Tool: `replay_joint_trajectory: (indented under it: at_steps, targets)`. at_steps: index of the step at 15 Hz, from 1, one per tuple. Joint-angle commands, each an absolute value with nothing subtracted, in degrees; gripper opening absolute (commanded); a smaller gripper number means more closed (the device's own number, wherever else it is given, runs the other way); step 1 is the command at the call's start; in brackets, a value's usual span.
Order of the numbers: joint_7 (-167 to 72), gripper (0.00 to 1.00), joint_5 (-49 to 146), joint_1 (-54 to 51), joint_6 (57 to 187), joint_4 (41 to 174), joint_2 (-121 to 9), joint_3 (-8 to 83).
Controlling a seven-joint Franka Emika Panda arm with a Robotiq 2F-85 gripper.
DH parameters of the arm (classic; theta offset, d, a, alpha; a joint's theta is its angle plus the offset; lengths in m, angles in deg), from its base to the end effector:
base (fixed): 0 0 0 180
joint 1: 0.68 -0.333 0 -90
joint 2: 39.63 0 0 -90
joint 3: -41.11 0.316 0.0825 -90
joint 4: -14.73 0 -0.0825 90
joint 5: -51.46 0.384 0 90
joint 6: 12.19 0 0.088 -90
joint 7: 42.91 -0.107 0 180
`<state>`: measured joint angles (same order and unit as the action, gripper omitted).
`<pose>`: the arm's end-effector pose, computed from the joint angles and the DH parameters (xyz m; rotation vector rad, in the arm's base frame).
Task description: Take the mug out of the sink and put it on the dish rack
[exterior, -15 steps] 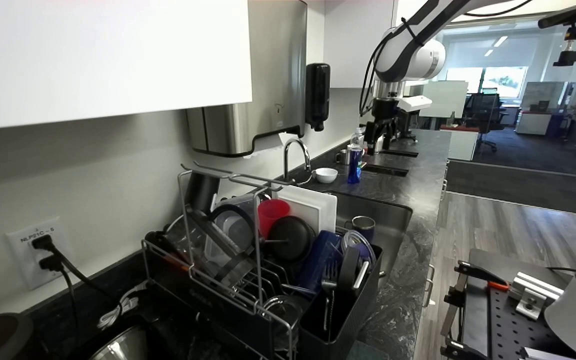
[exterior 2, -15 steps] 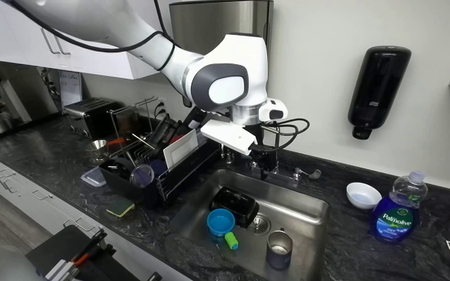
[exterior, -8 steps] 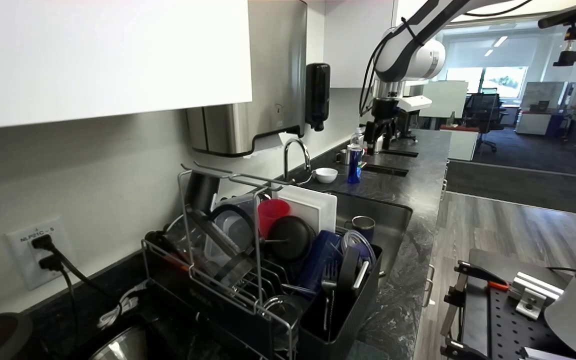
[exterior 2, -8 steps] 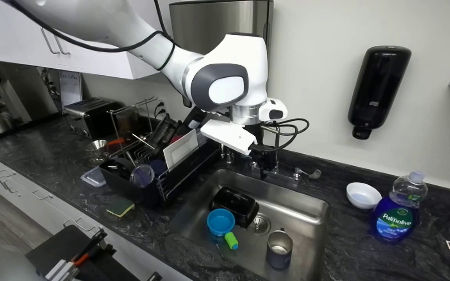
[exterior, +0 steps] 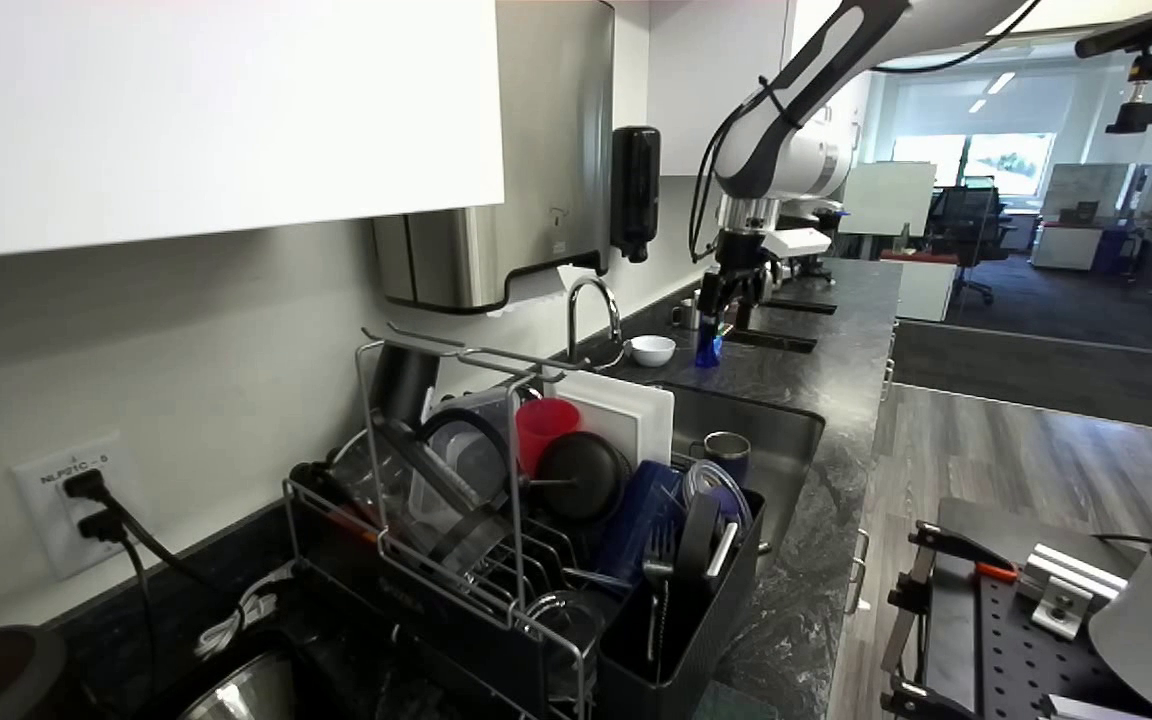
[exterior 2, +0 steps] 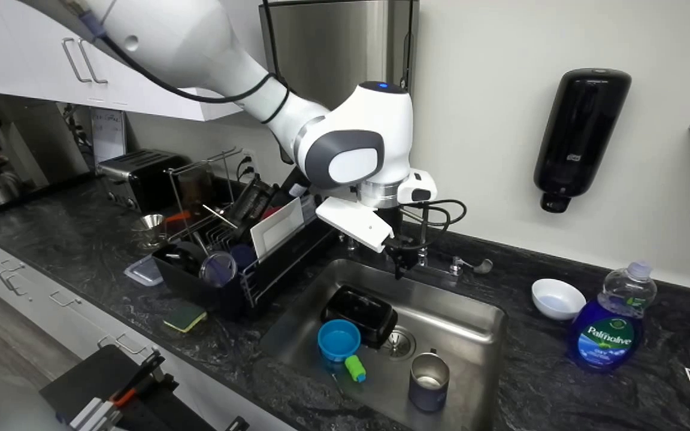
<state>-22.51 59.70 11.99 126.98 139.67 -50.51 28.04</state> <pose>0.5067 -0.2423 0.3109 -3.0995 0.3011 -0.1271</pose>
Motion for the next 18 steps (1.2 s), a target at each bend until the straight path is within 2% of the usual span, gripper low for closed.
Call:
replay_joint_trajectory:
  at_steps: [1, 5, 12, 13, 18]
  targets:
    - [-19.33, 1.0, 60.69, 13.57, 128.15, 135.61, -56.53, 31.04]
    - [-15.96, 1.0, 59.59, 15.94, 126.27, 128.99, -62.44, 32.72]
    - [-0.97, 1.0, 60.05, 26.12, 117.15, 113.94, -72.6, 33.32]
    - [-3.11, 1.0, 59.07, 24.85, 120.85, 118.33, -69.57, 32.65]
    - [-2.1, 1.0, 59.19, 26.02, 118.91, 114.71, -72.5, 33.39]
